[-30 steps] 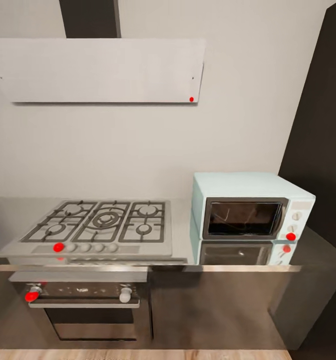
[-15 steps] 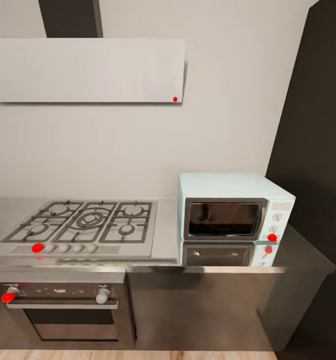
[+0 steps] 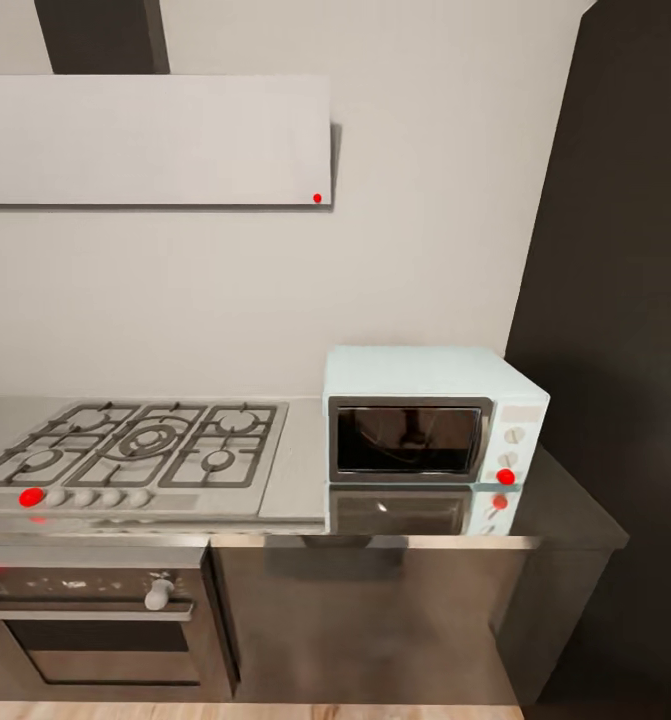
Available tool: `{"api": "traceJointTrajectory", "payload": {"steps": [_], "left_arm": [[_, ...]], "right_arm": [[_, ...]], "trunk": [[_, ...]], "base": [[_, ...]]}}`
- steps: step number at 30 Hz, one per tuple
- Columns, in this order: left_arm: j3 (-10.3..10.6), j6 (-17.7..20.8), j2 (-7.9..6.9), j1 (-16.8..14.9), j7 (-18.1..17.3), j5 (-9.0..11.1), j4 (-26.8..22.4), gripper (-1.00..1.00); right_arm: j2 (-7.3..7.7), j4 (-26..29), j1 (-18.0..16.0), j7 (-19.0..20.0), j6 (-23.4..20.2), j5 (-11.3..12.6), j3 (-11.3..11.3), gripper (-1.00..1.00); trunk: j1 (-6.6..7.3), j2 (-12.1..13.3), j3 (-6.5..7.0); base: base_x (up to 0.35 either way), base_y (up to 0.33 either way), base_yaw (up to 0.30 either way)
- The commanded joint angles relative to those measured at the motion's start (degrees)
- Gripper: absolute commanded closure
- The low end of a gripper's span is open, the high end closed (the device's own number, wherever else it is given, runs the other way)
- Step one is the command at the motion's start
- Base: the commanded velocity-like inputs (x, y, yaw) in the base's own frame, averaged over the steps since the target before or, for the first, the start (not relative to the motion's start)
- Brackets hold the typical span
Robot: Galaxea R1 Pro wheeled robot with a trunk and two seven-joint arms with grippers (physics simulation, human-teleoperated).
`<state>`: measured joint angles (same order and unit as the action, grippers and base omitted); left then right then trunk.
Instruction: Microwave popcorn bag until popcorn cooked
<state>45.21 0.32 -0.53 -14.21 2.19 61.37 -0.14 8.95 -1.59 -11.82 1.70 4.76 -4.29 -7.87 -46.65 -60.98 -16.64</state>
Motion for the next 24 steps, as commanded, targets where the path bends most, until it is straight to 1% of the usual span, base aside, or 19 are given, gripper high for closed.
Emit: {"api": "traceJointTrajectory", "payload": {"steps": [1,9,14,19,20,22,23,24], "left_arm": [[0.49,0.03,0.00,-0.03,0.18,0.40,-0.01,-1.00],[0.50,-0.04,0.00,-0.03,0.15,0.41,-0.03,-1.00],[0.50,-0.13,0.00,-0.03,0.18,0.41,-0.03,-1.00],[0.49,-0.14,0.00,-0.03,0.18,0.41,-0.03,-1.00],[0.49,-0.14,0.00,-0.03,0.18,0.41,-0.03,-1.00],[0.50,-0.15,-0.05,-0.03,0.18,0.41,-0.03,-1.00],[0.48,-0.15,-0.08,-0.03,0.18,0.41,-0.02,-1.00],[0.46,-0.16,-0.13,-0.03,0.18,0.41,-0.03,-1.00]], "right_arm": [[-0.21,-0.19,-0.09,0.19,0.33,-0.45,-0.48,-1.00],[-0.68,-0.22,-0.05,0.40,0.24,-0.39,-0.62,-1.00],[-0.86,-0.05,-0.06,1.19,0.50,-1.05,-0.49,-1.00],[-0.98,1.22,-0.11,1.27,0.54,-1.15,-0.48,-1.00],[-1.41,2.74,-0.12,1.31,0.50,-1.15,-0.48,-1.00],[-2.70,7.45,-0.12,1.44,0.32,-1.16,-0.45,-1.00],[-3.21,10.62,-0.13,1.48,-0.22,-1.16,-0.31,-1.00],[-3.65,15.23,-0.13,1.58,-1.95,-1.10,0.41,-1.00]], "trunk": [[0.00,-0.05,-0.07],[0.00,-0.05,-0.07],[0.00,-0.05,-0.07],[0.00,-0.05,-0.07],[0.00,-0.05,-0.07],[0.00,-0.05,-0.07],[0.00,-0.05,-0.07],[0.00,-0.05,-0.07]], "base": [[0.001,-0.078,0.000],[0.000,-0.019,0.000],[0.000,0.000,0.000],[0.000,0.000,0.000],[0.000,0.000,0.000],[0.000,0.000,0.000],[0.000,0.000,0.000],[0.000,0.000,0.000]]}}
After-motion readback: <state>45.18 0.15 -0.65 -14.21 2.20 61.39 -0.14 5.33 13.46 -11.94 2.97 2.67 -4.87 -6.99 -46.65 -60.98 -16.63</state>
